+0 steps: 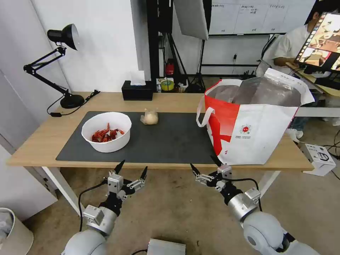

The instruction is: Pick up the trash from the table and place it into the takeout bag.

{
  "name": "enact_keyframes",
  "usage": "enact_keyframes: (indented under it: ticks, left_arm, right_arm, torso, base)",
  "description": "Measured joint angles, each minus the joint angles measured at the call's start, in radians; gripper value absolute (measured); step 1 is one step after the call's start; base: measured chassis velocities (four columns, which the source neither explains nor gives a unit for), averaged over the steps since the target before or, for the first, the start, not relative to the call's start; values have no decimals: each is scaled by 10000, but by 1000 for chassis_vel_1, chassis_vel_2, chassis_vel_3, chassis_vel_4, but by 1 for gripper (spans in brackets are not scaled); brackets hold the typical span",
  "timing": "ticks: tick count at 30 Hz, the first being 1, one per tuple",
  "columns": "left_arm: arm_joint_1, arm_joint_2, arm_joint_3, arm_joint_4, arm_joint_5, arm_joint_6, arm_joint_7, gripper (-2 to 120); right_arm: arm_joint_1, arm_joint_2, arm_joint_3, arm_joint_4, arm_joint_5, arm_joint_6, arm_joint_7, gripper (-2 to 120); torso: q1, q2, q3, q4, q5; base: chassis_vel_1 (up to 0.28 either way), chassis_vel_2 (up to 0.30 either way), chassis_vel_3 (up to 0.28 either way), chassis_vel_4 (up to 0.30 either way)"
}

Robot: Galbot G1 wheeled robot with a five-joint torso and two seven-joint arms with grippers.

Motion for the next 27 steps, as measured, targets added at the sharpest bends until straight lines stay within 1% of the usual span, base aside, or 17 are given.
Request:
enact_keyframes:
  ticks: [5, 9, 12, 13, 16, 17, 19, 21, 22, 26, 27]
  left_arm:
    - [-1, 3, -7, -5, -3, -3, 0, 100]
    - [-6, 5, -12, -15, -8, -3, 0, 100]
    - [-4, 18, -21, -30, -15, -4, -1, 100]
    - [-4, 18, -21, -30, -15, -4, -1, 100]
    - [2, 12, -52, -21, -20, -3, -5, 100]
    - [2, 12, -52, -21, -20, -3, -5, 100]
    - [17, -9, -73, 13, -21, -4, -6, 100]
    - [20, -16, -81, 20, -22, -4, -6, 100]
    - [23, -23, -96, 31, -23, -4, -8, 100]
    - [28, -23, -119, 49, -25, -4, -8, 100]
    - [32, -4, -147, 60, -36, -4, -13, 100]
  right_arm:
    - [179, -44, -111, 11, 38, -9, 85, 100]
    - [720, -126, -463, -34, 191, -145, 241, 100]
    - [1514, -140, -1003, -153, 467, -468, 428, 100]
    - [1514, -140, -1003, -153, 467, -468, 428, 100]
    - [2588, -97, -1812, -539, 738, -760, 568, 100]
    - [2588, -97, -1812, -539, 738, -760, 568, 100]
    - [3533, 140, -2483, -1023, 929, -944, 664, 100]
    - [3777, 270, -2628, -1168, 985, -1004, 705, 100]
    - [4101, 471, -2816, -1364, 1064, -1084, 771, 100]
    - [4519, 731, -3075, -1646, 1167, -1151, 861, 100]
    - [4933, 946, -3369, -1960, 1250, -1189, 960, 100]
  torso:
    - [0, 0, 0, 0, 0]
    - [0, 1, 0, 0, -1]
    - [0, 0, 0, -1, 0]
    - [0, 0, 0, -1, 0]
    - [0, 1, 0, 1, -1]
    - [0, 1, 0, 1, -1]
    - [1, 0, 1, 2, -1]
    - [1, 0, 1, 2, -2]
    - [1, 0, 1, 0, 0]
    - [1, 0, 1, 1, -1]
    - [1, 0, 1, 2, -2]
  base:
    - [0, 0, 0, 0]
    - [0, 0, 0, 0]
    - [0, 0, 0, 0]
    - [0, 0, 0, 0]
    - [0, 0, 0, 0]
    - [0, 0, 0, 0]
    - [0, 0, 0, 0]
    - [0, 0, 0, 0]
    - [0, 0, 0, 0]
    - [0, 0, 0, 0]
    - [0, 0, 0, 0]
